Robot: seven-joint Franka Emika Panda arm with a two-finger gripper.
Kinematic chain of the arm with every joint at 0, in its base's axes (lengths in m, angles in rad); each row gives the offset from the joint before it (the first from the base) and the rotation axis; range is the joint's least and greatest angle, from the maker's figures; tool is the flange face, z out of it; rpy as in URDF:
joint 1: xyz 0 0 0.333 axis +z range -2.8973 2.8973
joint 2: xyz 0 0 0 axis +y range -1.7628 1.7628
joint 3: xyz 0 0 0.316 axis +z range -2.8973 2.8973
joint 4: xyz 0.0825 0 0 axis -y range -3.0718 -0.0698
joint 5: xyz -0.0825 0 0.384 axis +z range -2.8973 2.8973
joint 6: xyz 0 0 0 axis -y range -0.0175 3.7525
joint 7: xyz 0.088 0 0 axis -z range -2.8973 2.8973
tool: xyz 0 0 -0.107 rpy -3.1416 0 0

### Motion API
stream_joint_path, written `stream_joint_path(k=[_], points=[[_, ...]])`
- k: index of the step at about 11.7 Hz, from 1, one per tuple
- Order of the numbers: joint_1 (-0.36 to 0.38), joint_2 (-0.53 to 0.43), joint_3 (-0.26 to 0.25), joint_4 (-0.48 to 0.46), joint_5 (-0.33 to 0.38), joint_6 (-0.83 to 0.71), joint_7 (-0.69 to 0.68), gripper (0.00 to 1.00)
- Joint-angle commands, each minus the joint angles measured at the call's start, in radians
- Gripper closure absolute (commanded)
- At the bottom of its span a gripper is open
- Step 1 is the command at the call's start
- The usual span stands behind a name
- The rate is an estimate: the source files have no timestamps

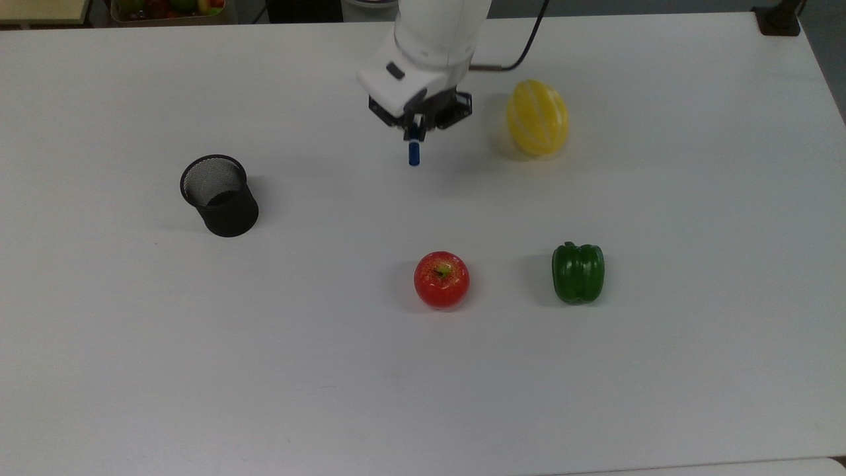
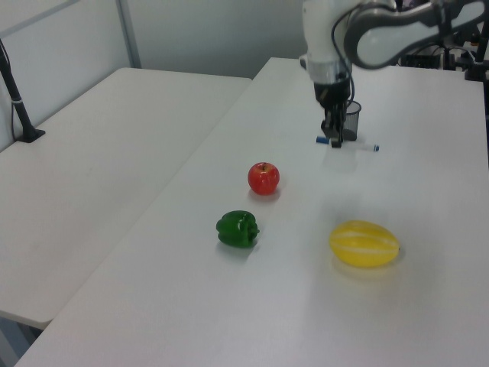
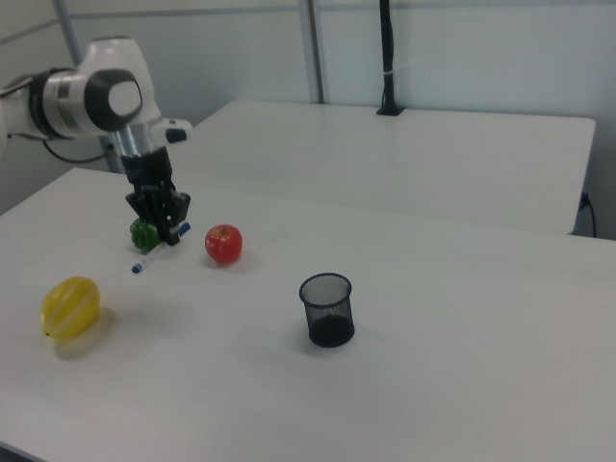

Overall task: Place marker
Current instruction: 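Lift the marker up off the table, then carry the marker over the black mesh pen cup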

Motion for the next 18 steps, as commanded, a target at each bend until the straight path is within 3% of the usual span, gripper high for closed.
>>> stream_joint_path(k=[1, 6, 12, 18], points=[[0.006, -0.058, -0.001, 0.116, 0.011, -0.169, -0.012, 0.89], [-0.01, -0.089, -0.026, 0.156, 0.025, -0.246, -0.092, 0.89], [-0.073, -0.089, -0.249, 0.156, 0.033, -0.231, -0.34, 0.89], [-0.138, -0.092, -0.273, 0.143, 0.068, -0.075, -0.376, 0.88]])
